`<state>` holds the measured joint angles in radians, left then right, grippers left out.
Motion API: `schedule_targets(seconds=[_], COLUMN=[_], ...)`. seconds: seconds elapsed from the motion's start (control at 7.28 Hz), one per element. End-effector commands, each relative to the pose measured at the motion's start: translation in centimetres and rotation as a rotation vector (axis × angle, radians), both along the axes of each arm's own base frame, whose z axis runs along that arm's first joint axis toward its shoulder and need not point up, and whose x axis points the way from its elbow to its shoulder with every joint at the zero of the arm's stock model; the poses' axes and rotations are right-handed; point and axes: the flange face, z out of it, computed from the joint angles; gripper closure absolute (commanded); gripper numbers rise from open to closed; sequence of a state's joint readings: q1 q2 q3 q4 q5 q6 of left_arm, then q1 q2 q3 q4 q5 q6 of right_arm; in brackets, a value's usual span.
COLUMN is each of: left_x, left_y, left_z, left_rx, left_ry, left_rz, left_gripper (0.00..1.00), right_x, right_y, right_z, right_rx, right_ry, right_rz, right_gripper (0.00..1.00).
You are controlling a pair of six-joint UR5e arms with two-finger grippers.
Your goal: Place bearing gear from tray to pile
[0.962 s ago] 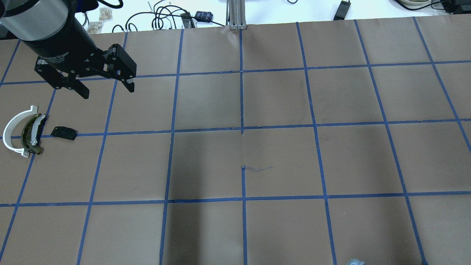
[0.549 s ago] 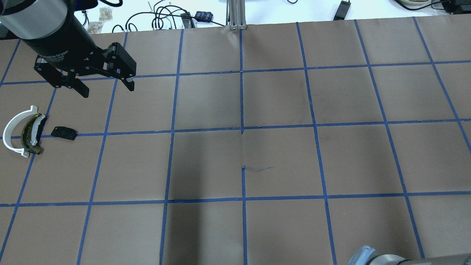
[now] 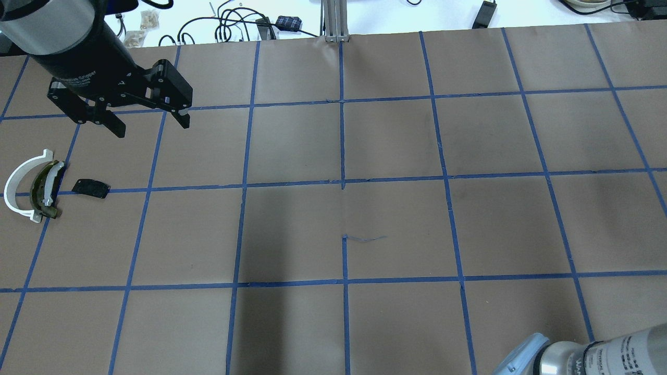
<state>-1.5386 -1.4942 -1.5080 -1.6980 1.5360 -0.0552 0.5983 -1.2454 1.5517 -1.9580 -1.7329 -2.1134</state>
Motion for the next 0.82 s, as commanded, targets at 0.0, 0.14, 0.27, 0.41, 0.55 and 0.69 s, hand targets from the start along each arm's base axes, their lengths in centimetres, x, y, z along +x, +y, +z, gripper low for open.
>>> schedule_targets(seconds=[0.0,0.14,0.27,0.41,0.55,0.69], left_x=[0.1,0.1,0.1,0.0,0.1,0.1], left_y=[0.0,0.0,0.0,0.0,0.0,0.0], left_z=[0.2,0.1,0.1,0.0,0.0,0.0], left_rx=[-0.003,-0.002,-0.002,0.000,-0.002,0.000], left_ry=[0.000,0.000,0.000,0.000,0.000,0.000], left_rz=[0.002,0.002,0.002,0.000,0.002,0.002], left_gripper=[0.00,0.00,0.00,0.00,0.00,0.00], right_x=[-3.4,-5.4,-6.5,-6.1,-5.8,-5.6], right_y=[2.2,3.4,3.0,2.7,2.7,2.5], right_z=[-6.4,-10.3,-14.0,-15.7,-16.2,-16.2], right_rx=[-0.069,-0.042,-0.031,-0.062,-0.067,-0.077], right_ry=[-0.075,-0.124,-0.152,-0.198,-0.217,-0.227], right_rz=[0.095,0.080,0.132,0.137,0.136,0.132], right_gripper=[0.00,0.00,0.00,0.00,0.04,0.08])
